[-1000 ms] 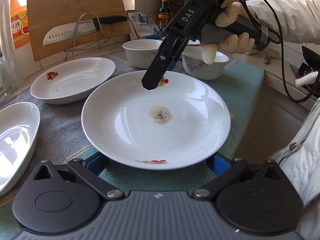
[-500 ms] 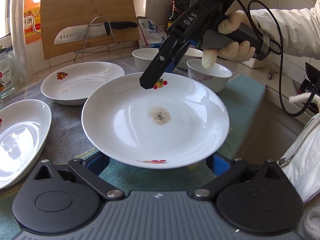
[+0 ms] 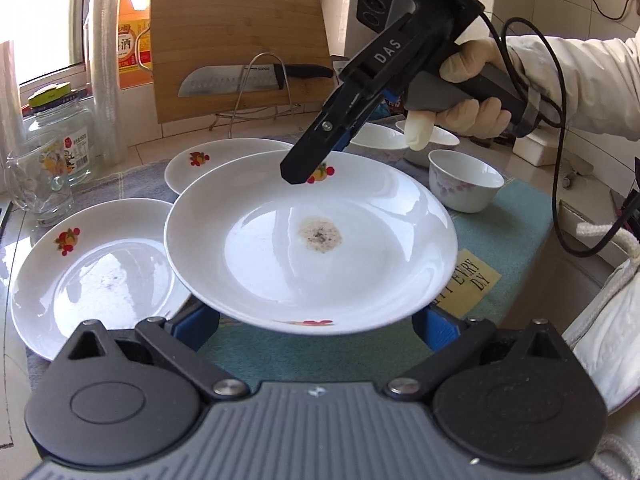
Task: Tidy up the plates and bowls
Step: 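Carry the white plate with the right tool toward the plate by the sink, then lower the held plate onto the other white plate and open the right tool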
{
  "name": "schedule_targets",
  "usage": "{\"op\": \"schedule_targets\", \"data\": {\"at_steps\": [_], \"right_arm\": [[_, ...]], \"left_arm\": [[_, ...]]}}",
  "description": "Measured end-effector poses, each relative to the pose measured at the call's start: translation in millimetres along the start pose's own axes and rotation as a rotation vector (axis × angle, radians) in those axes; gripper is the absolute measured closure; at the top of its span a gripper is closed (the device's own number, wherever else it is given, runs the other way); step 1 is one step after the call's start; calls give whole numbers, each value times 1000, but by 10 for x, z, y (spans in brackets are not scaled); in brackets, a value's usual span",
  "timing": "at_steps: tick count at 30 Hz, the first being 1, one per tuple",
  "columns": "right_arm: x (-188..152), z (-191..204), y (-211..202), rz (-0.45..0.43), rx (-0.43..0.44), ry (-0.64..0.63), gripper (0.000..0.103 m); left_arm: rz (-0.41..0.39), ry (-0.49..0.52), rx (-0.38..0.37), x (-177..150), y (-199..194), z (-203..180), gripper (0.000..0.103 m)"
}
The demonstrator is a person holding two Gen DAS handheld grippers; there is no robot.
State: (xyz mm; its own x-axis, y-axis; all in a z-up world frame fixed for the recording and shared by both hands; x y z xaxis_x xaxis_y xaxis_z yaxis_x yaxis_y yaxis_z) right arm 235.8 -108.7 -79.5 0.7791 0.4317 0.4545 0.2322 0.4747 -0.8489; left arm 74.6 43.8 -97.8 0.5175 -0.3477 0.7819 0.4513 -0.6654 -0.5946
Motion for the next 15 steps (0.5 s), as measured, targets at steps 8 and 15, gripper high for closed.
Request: {"op": "schedule_targets", "data": {"at_steps": [8, 15], "right_arm": [[406, 324, 264, -5, 34, -65, 12], [715, 556, 512, -2, 59, -105, 12]], "left_arm": [[-7, -32, 68, -39, -282, 367, 1], [-10, -60, 113, -98, -471, 623, 1]]}}
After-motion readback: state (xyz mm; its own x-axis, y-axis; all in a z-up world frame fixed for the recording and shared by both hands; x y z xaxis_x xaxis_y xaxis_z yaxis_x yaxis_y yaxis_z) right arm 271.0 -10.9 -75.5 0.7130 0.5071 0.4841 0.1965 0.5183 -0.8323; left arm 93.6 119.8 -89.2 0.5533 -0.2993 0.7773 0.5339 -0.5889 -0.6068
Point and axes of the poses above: each gripper's, at about its wrist camera, not at the fingertips, and y roughly the way its jaws point, z to its left, x to its top, the point moved 4 cm from there along y, roughly the way its jaws point, and after that the axes turned 11 degrees about -x, right-handed, at the moved point
